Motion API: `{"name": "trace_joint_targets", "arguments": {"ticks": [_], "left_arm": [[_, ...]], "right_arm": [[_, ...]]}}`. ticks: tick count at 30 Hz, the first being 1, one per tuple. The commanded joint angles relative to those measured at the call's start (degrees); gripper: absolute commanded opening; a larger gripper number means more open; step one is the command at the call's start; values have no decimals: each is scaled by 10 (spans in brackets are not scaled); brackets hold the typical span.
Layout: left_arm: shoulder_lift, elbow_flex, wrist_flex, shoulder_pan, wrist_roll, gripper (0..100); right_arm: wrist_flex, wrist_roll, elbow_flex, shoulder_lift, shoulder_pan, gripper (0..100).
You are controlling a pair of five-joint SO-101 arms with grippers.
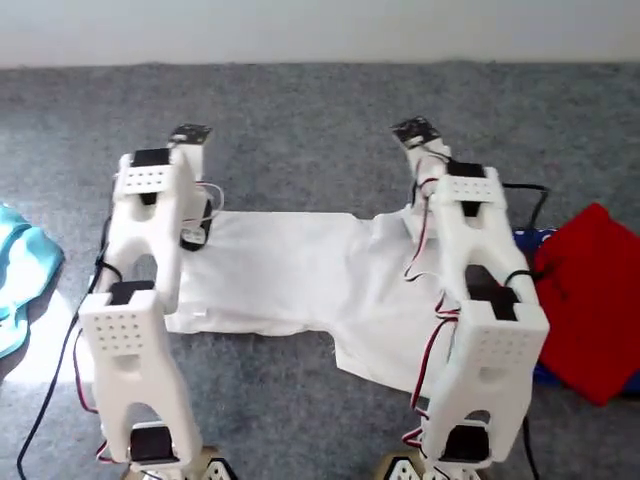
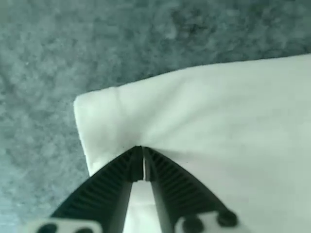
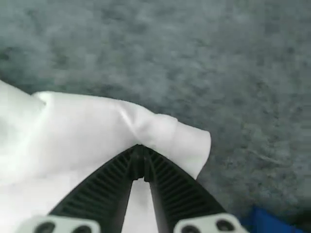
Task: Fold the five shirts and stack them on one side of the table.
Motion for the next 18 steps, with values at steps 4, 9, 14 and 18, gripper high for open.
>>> {"name": "trace_joint_targets", "arguments": {"ticks": [4, 9, 14, 18], "left_arm": [[3, -29, 35, -47, -3, 15], [-40, -28, 70, -18, -11, 15], [-165, -28, 94, -21, -10, 15], [-249, -25, 137, -17, -11, 16]], "right_arm": [[49, -3, -57, 3, 43, 10], [104, -3, -130, 2, 25, 10], [200, -3, -227, 2, 10, 10], [298, -3, -280, 2, -13, 10]]}}
